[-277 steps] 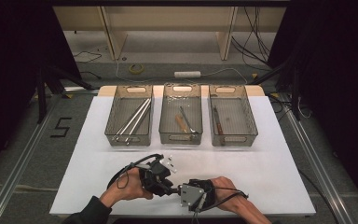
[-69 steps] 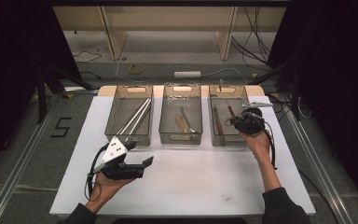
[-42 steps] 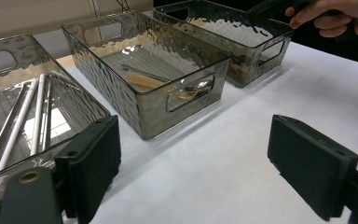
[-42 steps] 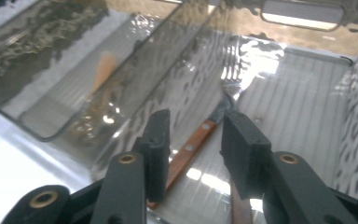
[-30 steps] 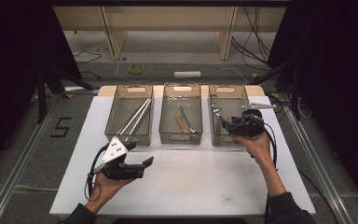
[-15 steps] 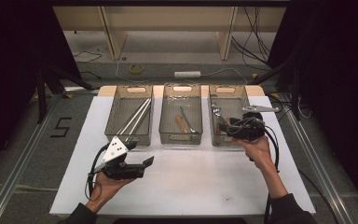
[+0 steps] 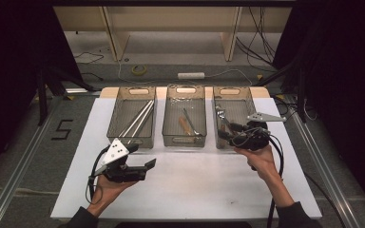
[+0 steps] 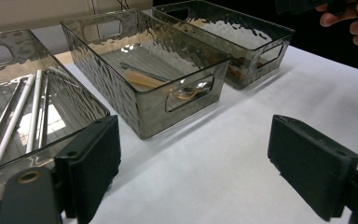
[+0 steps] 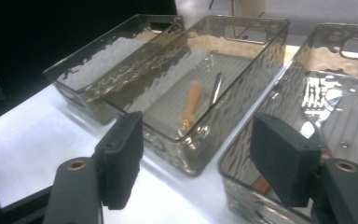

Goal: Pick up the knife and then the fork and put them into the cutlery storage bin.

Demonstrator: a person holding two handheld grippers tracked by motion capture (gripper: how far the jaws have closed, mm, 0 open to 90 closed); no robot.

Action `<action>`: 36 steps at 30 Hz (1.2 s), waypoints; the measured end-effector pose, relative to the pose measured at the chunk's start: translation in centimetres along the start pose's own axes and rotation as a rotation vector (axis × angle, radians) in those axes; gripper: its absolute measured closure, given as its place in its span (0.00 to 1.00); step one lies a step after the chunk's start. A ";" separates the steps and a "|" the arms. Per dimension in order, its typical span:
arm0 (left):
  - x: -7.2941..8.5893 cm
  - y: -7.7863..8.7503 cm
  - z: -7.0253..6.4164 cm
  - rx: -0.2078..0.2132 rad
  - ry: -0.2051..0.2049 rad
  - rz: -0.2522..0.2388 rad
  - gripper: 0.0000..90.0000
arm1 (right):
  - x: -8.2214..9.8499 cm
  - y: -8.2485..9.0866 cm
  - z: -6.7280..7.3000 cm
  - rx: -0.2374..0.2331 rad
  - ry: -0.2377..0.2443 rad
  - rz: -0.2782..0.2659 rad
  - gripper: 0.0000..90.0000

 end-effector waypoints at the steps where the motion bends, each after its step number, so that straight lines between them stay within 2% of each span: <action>1: 0.0 0.0 0.0 0.001 -0.001 -0.002 0.19 | 0.1 0.0 0.1 0.000 0.005 -0.001 0.38; 6: 0.1 0.2 0.1 0.003 0.000 -0.002 0.19 | 0.8 -0.1 1.4 -0.034 0.024 -0.013 0.38; 12: 0.1 0.4 0.2 0.004 0.013 -0.005 0.19 | 1.3 -0.2 2.9 -0.055 0.056 -0.018 0.37; 19: 0.1 0.4 0.1 0.012 0.007 -0.001 0.19 | 2.3 -0.2 4.2 -0.078 0.089 -0.015 0.36; 31: 0.1 0.4 0.1 0.022 0.025 -0.001 0.18 | 4.3 0.5 5.6 -0.104 0.132 -0.039 0.33; 36: 0.1 0.4 0.2 0.027 0.028 -0.004 0.18 | 5.2 1.0 6.0 -0.102 0.145 -0.024 0.31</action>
Point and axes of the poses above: each handheld gripper's, and its own axes: y roughly backward along the jaws, x roughly out of its underside, z roughly to its left, the point moved 7 cm from there along -y, roughly forward along the jaws, and after that the axes turned 14 degrees about -x, right-handed, at the moved point
